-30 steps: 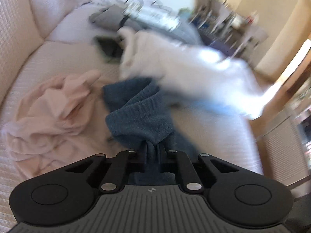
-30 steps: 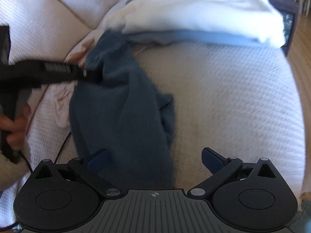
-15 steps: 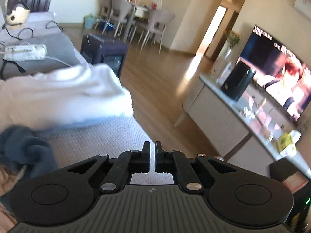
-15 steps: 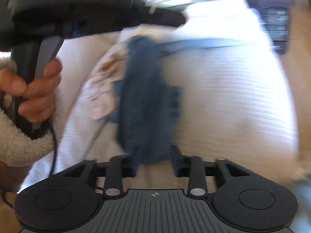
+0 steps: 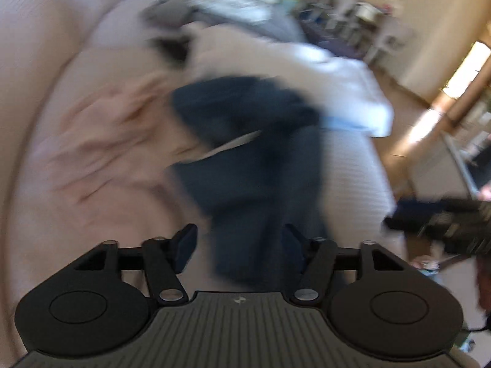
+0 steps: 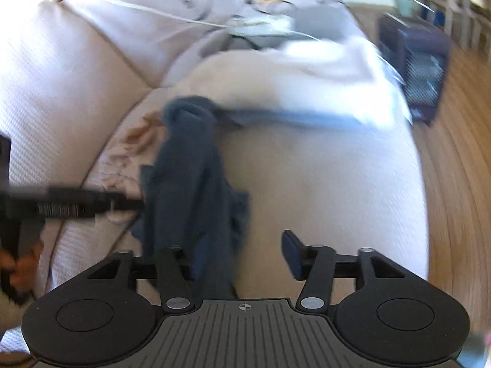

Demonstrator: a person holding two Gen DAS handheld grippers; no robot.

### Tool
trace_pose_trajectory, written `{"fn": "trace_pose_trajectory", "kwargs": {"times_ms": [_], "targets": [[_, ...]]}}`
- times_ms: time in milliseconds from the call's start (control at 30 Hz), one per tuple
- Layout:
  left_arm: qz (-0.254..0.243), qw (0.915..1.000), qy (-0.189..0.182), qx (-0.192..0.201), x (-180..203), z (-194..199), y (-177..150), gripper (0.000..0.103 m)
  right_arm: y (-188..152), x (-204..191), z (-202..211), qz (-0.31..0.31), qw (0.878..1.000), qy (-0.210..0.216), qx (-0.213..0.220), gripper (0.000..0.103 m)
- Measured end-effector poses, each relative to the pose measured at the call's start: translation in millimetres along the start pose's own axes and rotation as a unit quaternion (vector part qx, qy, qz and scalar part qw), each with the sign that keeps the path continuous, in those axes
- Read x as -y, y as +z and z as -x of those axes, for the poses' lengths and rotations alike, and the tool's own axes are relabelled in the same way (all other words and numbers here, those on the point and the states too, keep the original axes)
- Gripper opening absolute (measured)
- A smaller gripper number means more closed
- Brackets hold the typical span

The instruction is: Fold clothes

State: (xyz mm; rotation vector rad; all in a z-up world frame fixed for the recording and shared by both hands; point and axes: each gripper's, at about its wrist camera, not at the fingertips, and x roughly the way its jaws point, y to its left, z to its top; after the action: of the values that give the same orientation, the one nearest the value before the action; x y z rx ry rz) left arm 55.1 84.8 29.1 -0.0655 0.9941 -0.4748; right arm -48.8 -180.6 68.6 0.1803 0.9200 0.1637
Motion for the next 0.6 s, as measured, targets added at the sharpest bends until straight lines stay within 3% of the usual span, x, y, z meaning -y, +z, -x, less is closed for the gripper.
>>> {"fn": "trace_pose_trajectory", "kwargs": {"times_ms": [67,200,367,433,467,500,533,567,600], "targets": [[0.013,0.9997,0.015,-0.009,-14.5,-1.2,-3.9,0.064,22.7,-17.5,-13.1,0.028,1.0,-0.003,0.001,0.066],[0.018,0.9998,0.002,-0.012,-13.7,-12.7,0.8,0.07,60.1,-42.8,-38.0,0.065,0.998,0.012,0.004,0.066],[-0.003,0.9996,-0.002,-0.03,0.6,-42.6,6.7,0.07,90.4,-60.9,-68.3,0.088,0.996,0.0,0.002,0.066],[-0.012,0.9993,-0.006,-0.033,7.5,-52.7,6.9,0.069,91.7,-65.1,-83.6,0.101,0.995,-0.005,-0.006,0.065],[-0.015,0.9993,-0.005,-0.034,10.5,-58.0,7.0,0.063,92.0,-65.5,-92.1,0.105,0.994,-0.014,-0.009,0.064],[-0.015,0.9992,-0.006,-0.037,11.9,-61.7,6.4,0.059,91.8,-63.9,-100.2,0.101,0.995,-0.018,-0.013,0.047],[-0.013,0.9992,-0.009,-0.038,12.3,-64.3,6.4,0.039,90.5,-58.8,-107.2,0.087,0.996,-0.009,-0.02,0.023],[-0.008,0.999,-0.017,-0.041,12.8,-66.3,6.9,0.026,88.2,-52.8,-109.0,0.072,0.997,0.001,-0.023,0.017],[-0.007,0.9989,-0.023,-0.04,14.0,-65.8,7.5,0.026,84.8,-47.7,-104.8,0.063,0.998,0.002,-0.016,0.014]]}}
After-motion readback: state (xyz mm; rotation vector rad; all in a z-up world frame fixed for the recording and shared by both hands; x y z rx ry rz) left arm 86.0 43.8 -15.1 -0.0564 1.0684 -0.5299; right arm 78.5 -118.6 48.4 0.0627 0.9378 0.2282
